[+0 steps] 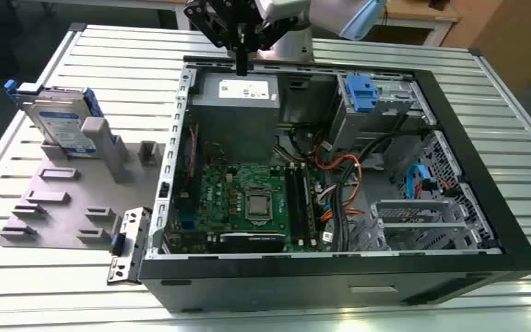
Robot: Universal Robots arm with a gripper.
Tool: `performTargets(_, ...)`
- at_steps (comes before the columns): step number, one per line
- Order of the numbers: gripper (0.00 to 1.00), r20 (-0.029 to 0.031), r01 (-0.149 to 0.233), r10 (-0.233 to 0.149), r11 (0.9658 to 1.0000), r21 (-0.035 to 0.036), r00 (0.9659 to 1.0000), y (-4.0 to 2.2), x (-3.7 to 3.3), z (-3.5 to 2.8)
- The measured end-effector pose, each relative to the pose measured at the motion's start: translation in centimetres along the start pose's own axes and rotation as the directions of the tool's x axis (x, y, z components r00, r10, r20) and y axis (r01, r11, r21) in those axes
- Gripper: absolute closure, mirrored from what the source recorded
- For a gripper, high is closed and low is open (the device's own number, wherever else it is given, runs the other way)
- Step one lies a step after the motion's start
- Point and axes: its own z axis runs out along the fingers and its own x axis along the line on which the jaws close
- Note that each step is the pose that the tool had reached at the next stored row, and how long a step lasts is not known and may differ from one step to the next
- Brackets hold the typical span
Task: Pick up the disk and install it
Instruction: 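Reach for the disk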
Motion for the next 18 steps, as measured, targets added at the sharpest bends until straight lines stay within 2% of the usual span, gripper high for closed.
performTargets(18,0.89,0.0,0.0,0.0,1.0,0.0,1.0,0.0,0.0,0.0)
